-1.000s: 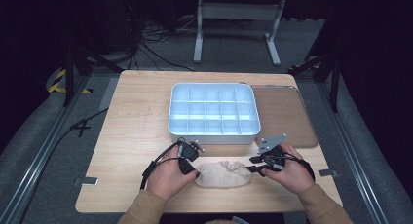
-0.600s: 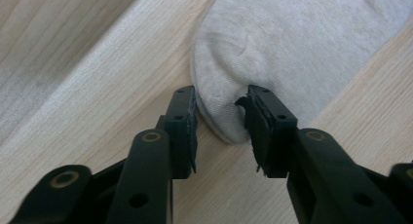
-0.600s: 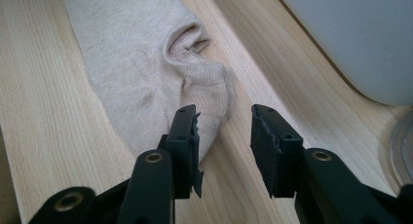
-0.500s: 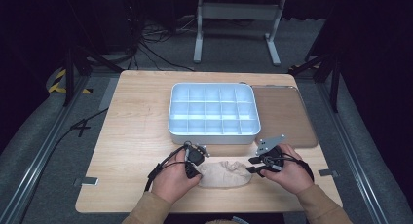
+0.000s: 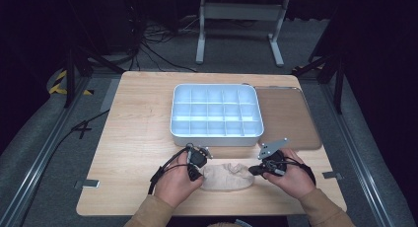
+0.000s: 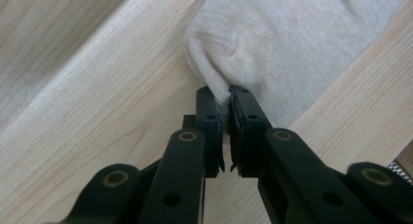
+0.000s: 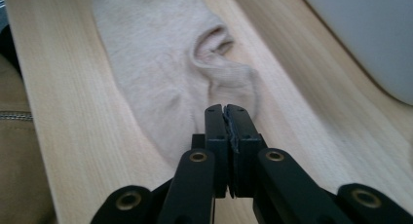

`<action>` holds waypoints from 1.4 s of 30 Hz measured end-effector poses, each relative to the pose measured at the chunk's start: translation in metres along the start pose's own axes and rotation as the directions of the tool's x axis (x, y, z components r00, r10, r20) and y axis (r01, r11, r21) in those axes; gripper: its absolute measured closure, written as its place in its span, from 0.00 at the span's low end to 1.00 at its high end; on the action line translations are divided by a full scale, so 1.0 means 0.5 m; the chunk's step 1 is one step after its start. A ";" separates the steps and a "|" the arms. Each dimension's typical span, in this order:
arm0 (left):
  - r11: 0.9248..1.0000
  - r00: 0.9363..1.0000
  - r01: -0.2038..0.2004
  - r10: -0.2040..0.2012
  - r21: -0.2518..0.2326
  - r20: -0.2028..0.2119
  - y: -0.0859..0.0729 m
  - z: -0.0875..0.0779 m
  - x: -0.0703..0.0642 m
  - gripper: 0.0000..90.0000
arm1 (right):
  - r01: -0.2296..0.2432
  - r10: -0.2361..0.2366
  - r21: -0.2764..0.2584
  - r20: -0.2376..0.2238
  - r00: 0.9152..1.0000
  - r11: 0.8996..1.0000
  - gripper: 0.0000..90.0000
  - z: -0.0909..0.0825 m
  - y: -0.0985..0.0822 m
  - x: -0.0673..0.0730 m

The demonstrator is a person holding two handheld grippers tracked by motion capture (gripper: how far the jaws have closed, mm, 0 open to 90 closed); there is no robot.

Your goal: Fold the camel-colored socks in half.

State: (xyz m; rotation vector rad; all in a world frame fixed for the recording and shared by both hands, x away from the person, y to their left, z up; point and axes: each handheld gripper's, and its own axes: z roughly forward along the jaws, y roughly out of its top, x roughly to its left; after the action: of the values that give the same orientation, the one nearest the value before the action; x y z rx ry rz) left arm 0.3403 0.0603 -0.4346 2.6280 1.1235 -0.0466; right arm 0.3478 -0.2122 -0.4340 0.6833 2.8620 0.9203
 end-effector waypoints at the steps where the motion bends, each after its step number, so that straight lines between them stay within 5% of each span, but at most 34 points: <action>1: 1.000 1.000 -0.005 0.005 -0.003 0.000 0.000 -0.004 0.000 0.93 | 0.001 -0.001 0.004 -0.011 1.000 1.000 0.99 0.004 0.001 0.005; 8: 1.000 1.000 0.003 -0.003 -0.021 0.017 -0.003 -0.022 0.000 0.93 | 0.021 -0.021 0.036 -0.003 1.000 0.999 0.99 0.035 0.005 0.025; 26: 0.999 0.999 0.036 -0.035 -0.013 0.035 -0.006 -0.037 0.005 0.93 | -0.001 0.001 0.031 0.007 1.000 1.000 1.00 0.050 -0.005 0.006; 42: 0.998 0.997 -0.005 0.009 -0.061 0.078 0.030 -0.076 -0.015 0.93 | 0.016 -0.016 0.021 0.018 1.000 1.000 1.00 0.052 -0.008 0.012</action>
State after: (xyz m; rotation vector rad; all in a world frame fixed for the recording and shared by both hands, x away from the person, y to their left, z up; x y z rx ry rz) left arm 0.3429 0.0555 -0.3932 2.5536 1.0728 -0.1112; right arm 0.3458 -0.1985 -0.4570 0.6663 2.8615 0.8785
